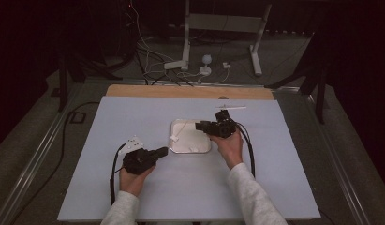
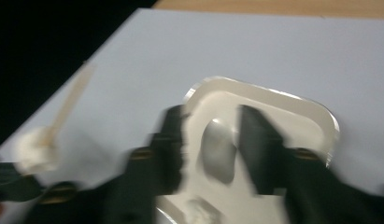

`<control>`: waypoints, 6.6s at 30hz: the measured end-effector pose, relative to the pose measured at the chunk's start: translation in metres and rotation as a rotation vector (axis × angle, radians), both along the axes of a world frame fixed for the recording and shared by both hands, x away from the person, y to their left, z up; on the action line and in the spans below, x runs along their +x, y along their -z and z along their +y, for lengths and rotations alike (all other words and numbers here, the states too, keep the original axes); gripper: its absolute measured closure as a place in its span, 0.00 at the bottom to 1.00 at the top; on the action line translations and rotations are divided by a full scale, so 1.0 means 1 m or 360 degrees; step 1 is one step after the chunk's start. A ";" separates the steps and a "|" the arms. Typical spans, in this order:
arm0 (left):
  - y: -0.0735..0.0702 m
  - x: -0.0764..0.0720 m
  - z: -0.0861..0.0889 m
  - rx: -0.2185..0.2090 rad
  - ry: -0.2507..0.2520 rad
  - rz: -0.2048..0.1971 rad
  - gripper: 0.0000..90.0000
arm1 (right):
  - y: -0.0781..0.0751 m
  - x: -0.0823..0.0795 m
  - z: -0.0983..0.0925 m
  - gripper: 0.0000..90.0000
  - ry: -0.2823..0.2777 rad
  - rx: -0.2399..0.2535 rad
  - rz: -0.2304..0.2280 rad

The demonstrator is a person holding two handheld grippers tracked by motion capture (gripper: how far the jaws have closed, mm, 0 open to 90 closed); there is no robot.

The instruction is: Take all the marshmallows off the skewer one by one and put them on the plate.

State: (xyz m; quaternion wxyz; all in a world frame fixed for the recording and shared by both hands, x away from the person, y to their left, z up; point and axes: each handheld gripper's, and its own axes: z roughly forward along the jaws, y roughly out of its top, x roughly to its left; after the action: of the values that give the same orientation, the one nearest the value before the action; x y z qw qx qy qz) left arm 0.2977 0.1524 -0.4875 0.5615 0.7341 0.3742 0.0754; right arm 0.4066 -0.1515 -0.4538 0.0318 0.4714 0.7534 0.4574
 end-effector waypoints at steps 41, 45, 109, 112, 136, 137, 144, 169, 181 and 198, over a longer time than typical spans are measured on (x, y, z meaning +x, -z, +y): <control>-0.002 0.000 -0.006 -0.0037 -0.0004 -0.0009 1.00 | -0.003 -0.032 0.032 0.25 -0.0293 0.0275 0.0064; -0.002 -0.001 -0.009 -0.0044 0.0008 -0.0010 1.00 | -0.002 -0.033 0.036 0.26 -0.0315 0.0288 0.0077; 0.004 -0.003 0.006 0.0112 0.0058 -0.0043 1.00 | -0.042 -0.014 -0.024 0.90 -0.0128 0.0544 -0.0007; 0.002 -0.002 0.010 0.0055 0.0018 -0.0043 1.00 | -0.053 -0.016 -0.036 0.89 -0.0134 0.0458 -0.0052; 0.000 -0.002 0.006 0.0032 -0.0058 -0.0016 1.00 | -0.028 -0.012 -0.020 0.87 -0.0153 0.0200 -0.0040; 0.000 -0.002 0.006 0.0030 -0.0060 -0.0017 1.00 | -0.026 -0.012 -0.020 0.87 -0.0149 0.0191 -0.0038; 0.000 -0.001 0.005 0.0016 -0.0080 -0.0016 1.00 | -0.018 -0.012 -0.018 0.87 -0.0132 0.0106 -0.0035; 0.000 0.000 0.004 -0.0006 -0.0109 -0.0003 1.00 | 0.021 -0.015 -0.006 0.62 -0.0095 -0.0166 0.0057; -0.003 0.001 -0.001 -0.0013 -0.0132 0.0006 1.00 | 0.018 -0.028 -0.012 0.13 -0.0061 -0.0114 -0.0065; -0.016 0.012 -0.013 -0.0046 -0.0254 0.0022 1.00 | -0.003 -0.054 -0.030 0.00 -0.0177 -0.0072 -0.0239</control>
State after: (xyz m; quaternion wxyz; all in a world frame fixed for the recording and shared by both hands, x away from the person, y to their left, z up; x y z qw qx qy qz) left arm 0.3097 0.1390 -0.4715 0.5617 0.6944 0.4364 0.1095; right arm 0.3523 -0.1819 -0.4508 0.0734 0.3924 0.7840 0.4753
